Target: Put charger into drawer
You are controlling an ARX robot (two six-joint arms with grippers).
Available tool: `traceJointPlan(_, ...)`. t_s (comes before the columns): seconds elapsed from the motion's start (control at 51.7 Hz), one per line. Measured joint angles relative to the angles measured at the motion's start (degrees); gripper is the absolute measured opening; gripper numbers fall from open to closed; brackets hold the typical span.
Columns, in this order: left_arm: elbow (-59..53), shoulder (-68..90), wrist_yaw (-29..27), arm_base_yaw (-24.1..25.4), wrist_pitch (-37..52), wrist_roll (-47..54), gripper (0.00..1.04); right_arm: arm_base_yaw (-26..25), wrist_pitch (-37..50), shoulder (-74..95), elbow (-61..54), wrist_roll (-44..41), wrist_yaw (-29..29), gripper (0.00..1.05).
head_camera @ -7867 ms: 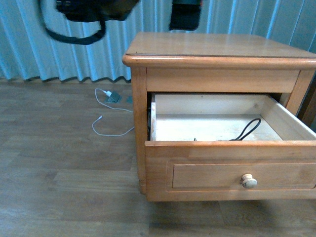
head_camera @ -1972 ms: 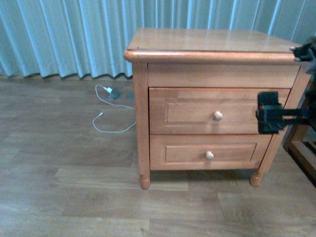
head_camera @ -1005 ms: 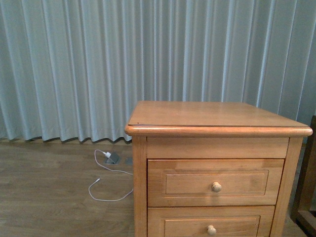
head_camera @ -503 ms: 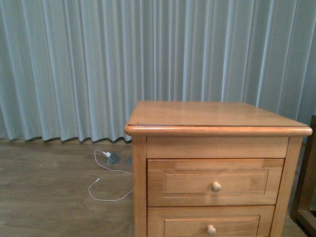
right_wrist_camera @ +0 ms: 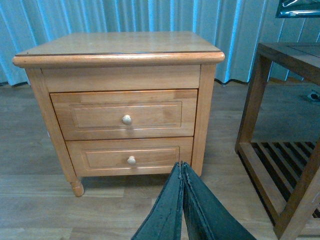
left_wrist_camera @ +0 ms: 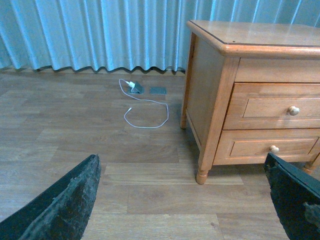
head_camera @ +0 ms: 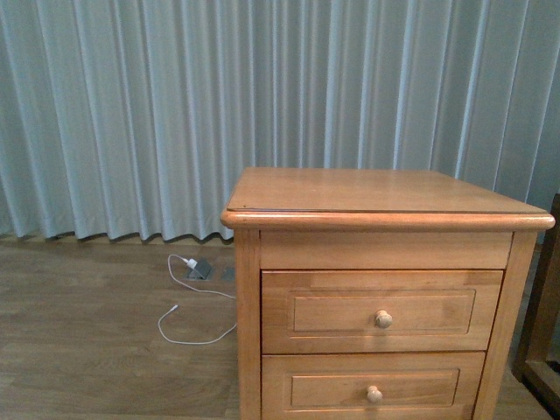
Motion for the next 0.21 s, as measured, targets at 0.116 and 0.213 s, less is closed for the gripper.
traceJointPlan(0.116, 0.0, 0.0, 0.0, 0.0, 0.0, 0.0, 0.99, 0.0, 0.0, 0.0, 0.0, 0.0, 0.0, 0.32)
traceJointPlan(0.213, 0.0, 0.0, 0.0, 0.0, 0.0, 0.0, 0.99, 0.0, 0.0, 0.0, 0.0, 0.0, 0.0, 0.5)
